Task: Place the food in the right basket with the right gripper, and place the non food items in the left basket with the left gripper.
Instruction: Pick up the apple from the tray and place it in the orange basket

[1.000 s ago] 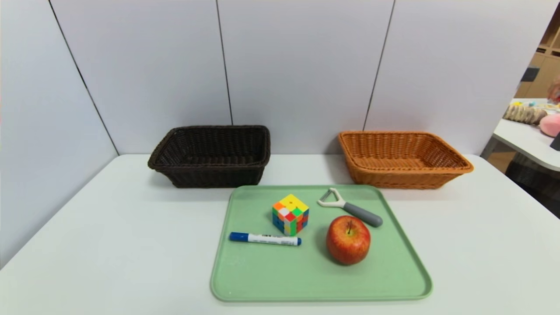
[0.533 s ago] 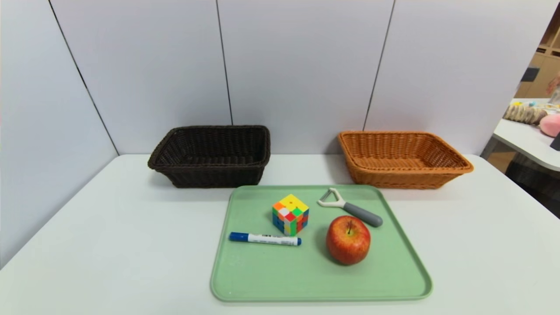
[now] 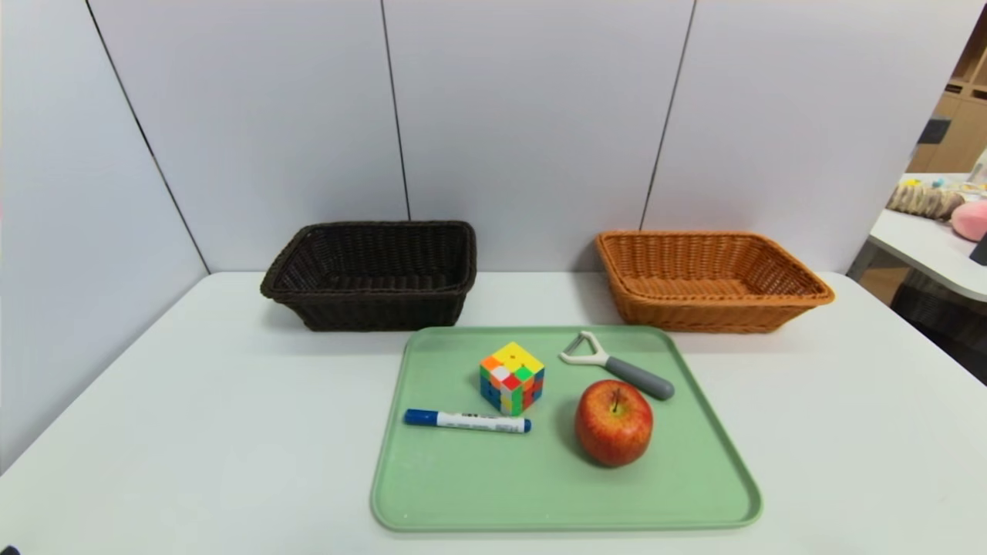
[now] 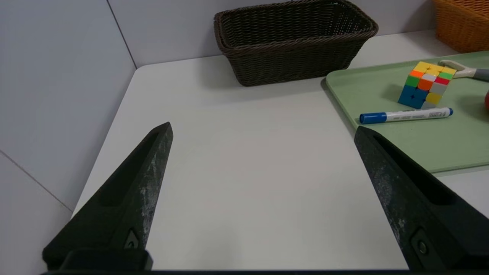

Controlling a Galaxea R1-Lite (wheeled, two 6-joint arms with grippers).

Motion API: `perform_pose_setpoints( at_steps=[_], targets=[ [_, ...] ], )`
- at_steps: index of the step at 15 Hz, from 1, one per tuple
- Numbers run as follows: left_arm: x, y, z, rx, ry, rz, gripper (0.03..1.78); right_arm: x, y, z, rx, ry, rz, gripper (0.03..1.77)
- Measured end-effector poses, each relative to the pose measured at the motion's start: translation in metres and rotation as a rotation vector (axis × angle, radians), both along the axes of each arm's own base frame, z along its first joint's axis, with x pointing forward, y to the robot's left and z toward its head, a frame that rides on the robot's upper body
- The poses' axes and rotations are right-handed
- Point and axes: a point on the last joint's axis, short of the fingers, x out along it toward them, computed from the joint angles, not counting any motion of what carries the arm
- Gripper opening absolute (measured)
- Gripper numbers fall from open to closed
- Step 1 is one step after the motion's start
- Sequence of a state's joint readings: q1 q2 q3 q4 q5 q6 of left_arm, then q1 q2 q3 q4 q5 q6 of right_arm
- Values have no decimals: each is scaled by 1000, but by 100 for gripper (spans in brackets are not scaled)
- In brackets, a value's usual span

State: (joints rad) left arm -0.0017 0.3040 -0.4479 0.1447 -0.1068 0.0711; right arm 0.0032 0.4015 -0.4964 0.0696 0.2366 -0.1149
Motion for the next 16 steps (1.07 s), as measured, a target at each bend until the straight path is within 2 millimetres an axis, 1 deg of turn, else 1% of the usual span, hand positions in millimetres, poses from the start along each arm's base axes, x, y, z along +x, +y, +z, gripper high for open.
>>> perform_pose_setpoints(
  at_steps=[2, 4, 5, 7, 9, 11, 14, 16],
  targets=[
    [14, 0, 28, 1, 20, -16, 169, 18, 1, 48, -6, -27, 32, 170],
    [34, -1, 50, 1, 55, -21, 169, 44, 2, 85, -10, -28, 76, 170],
    [46, -1, 60, 0, 79, -22, 169, 60, 4, 100, -11, -18, 105, 170],
    [69, -1, 73, 0, 125, -23, 169, 96, 14, 116, -13, 26, 168, 170],
    [92, -1, 81, 0, 175, -33, 169, 128, 32, 121, -21, 85, 216, 170],
    [113, -5, 81, 3, 235, -59, 169, 158, 58, 115, -37, 160, 241, 170],
    [138, -15, 73, 24, 318, -81, 169, 194, 96, 91, -92, 296, 253, 170],
    [147, -24, 71, 43, 346, -85, 169, 209, 115, 72, -146, 400, 257, 170]
  ],
)
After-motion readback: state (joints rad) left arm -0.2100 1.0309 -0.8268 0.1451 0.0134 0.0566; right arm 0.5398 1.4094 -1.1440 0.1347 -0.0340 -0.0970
